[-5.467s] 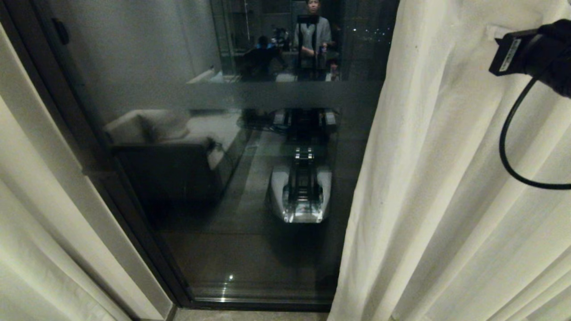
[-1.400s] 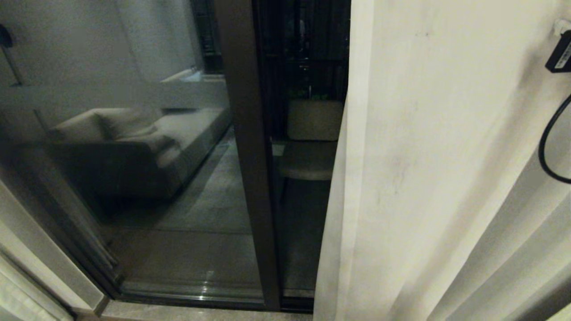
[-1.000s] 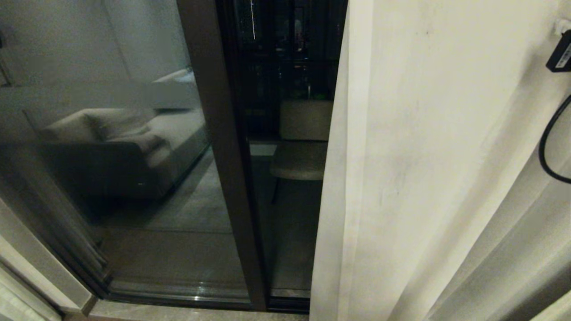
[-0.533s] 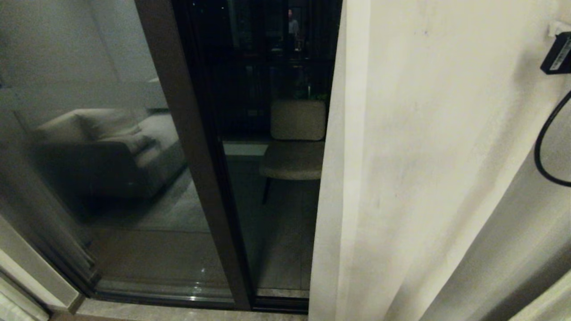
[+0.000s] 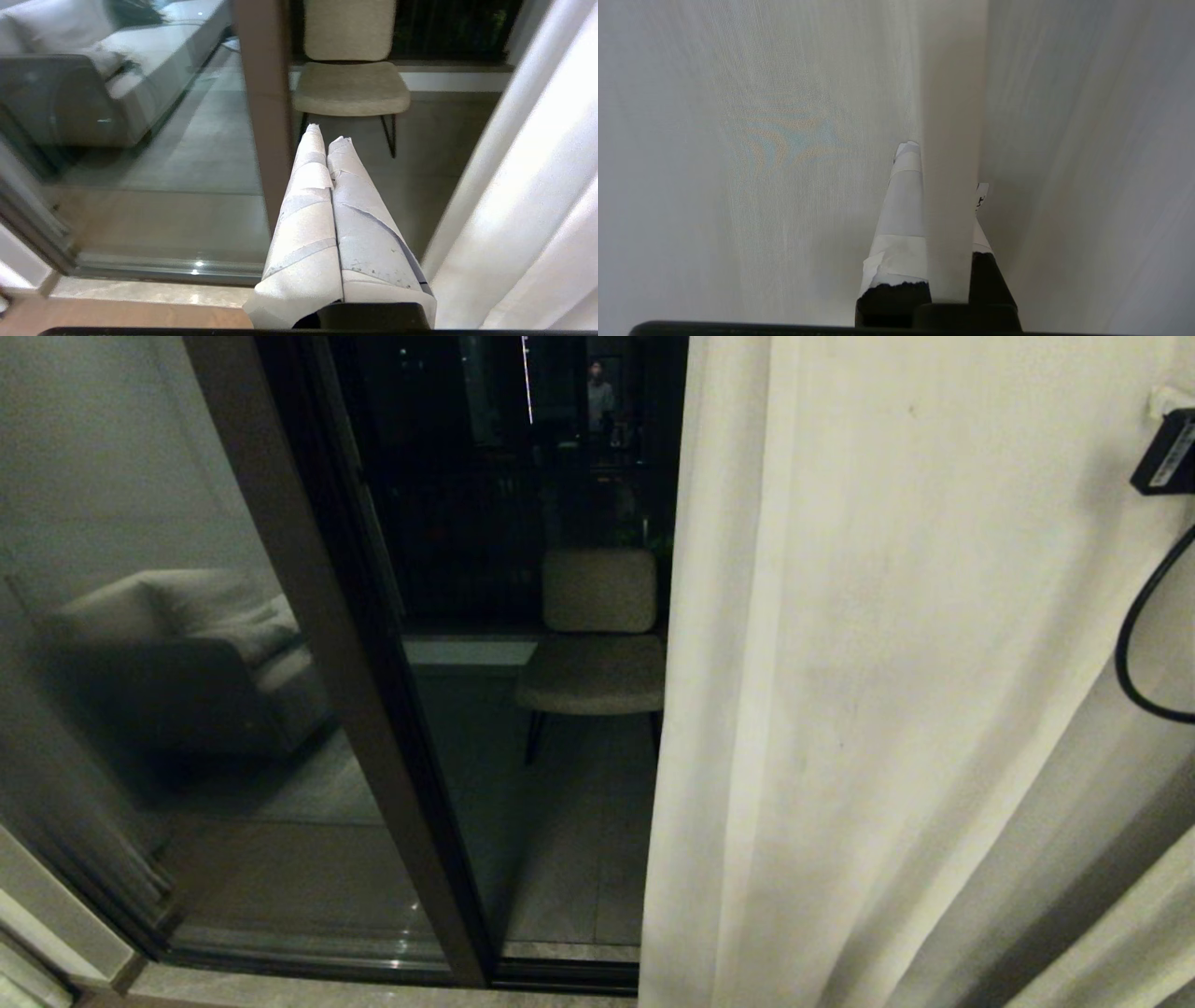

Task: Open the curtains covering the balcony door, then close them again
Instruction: Pull the inner curtains open on both sides

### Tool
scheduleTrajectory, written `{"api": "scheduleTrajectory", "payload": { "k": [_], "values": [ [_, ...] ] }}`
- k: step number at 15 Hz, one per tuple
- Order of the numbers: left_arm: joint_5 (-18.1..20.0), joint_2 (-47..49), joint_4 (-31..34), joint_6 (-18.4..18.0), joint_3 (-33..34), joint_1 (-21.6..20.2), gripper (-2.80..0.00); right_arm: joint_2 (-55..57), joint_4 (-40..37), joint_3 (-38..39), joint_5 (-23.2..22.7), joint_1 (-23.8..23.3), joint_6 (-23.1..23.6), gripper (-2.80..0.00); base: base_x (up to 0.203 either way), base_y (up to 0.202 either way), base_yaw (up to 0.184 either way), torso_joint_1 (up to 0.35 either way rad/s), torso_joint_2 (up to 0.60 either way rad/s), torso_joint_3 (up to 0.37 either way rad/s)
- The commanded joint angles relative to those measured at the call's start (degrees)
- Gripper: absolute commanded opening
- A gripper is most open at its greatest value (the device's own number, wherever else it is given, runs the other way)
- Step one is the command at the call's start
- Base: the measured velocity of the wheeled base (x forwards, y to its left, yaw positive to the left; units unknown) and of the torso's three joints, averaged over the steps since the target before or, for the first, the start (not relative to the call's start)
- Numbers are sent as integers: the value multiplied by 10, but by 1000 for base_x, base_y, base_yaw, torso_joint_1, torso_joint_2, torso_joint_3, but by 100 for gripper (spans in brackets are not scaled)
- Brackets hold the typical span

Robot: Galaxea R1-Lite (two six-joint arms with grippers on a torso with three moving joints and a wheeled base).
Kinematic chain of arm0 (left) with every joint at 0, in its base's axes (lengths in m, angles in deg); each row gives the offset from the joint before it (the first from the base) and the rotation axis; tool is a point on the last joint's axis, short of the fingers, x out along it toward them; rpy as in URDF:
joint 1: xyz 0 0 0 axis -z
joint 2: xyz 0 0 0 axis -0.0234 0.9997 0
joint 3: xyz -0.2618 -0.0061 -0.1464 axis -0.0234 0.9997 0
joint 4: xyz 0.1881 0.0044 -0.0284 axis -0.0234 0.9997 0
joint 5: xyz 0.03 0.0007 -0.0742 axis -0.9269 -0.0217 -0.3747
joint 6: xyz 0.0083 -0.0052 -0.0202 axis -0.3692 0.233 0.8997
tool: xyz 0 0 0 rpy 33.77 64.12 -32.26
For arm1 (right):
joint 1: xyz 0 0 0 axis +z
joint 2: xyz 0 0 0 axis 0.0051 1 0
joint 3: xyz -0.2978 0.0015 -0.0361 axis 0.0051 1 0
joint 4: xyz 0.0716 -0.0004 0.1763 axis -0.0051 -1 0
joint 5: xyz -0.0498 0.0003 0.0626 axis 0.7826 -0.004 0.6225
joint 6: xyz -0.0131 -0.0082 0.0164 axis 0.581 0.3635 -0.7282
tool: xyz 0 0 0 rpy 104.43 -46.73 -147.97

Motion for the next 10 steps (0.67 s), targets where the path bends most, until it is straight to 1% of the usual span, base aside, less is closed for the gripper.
{"api": "scheduleTrajectory", "payload": {
  "k": [1, 10],
  "values": [
    [0, 0, 0, 0, 0, 0, -280, 4, 2, -1, -1, 0, 1, -280, 0, -194, -1, 10, -1, 1],
    [0, 0, 0, 0, 0, 0, -280, 11, 3, 1, -1, 1, 1, -280, 0, -192, 0, 1, 2, 3]
  ]
}}
